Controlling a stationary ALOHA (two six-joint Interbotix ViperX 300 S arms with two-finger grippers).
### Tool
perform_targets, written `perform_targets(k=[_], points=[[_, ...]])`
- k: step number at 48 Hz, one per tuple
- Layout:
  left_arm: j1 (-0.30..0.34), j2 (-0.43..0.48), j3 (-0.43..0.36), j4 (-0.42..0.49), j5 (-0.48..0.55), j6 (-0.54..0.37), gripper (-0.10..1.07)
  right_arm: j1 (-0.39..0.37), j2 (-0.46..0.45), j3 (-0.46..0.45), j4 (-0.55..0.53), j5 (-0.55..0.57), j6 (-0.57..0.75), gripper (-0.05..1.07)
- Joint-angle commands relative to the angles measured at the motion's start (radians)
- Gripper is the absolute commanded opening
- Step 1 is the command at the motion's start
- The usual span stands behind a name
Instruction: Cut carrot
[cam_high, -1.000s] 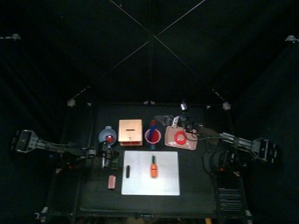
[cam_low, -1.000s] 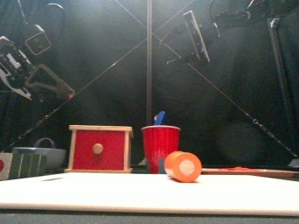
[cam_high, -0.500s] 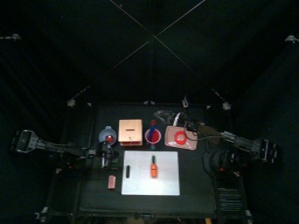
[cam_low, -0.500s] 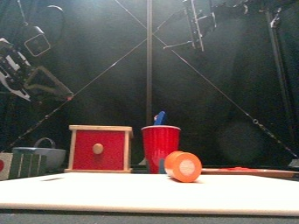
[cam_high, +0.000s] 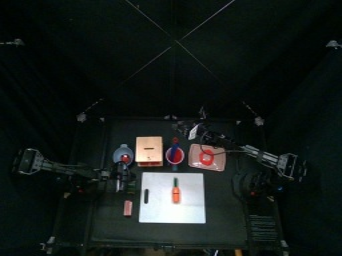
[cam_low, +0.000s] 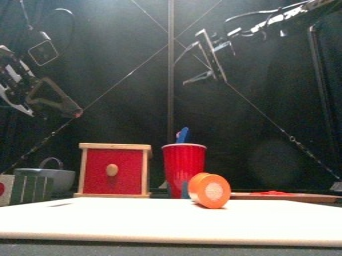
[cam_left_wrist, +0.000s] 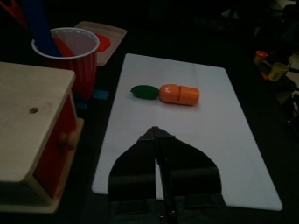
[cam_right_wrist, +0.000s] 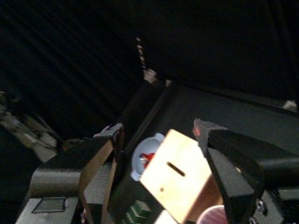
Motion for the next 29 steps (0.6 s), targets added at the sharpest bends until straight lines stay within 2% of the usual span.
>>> perform_targets(k=[1, 18, 29], points=[[0.002, 0.000, -0.011, -0.002, -0.003, -0.002, 0.28, -0.011, 0.005, 0.009, -0.014, -0.031, -0.002, 0.96], [0.003, 0.000, -0.011, -0.002, -0.003, -0.002, 0.28, -0.009, 0.052, 0.126, -0.077, -0.041, -0.002, 0.95], [0.003, 0.002, -0.011, -0.003, -0.003, -0.002, 0.28, -0.002, 0.092, 0.141, -0.097, -0.055, -0.002, 0.95]])
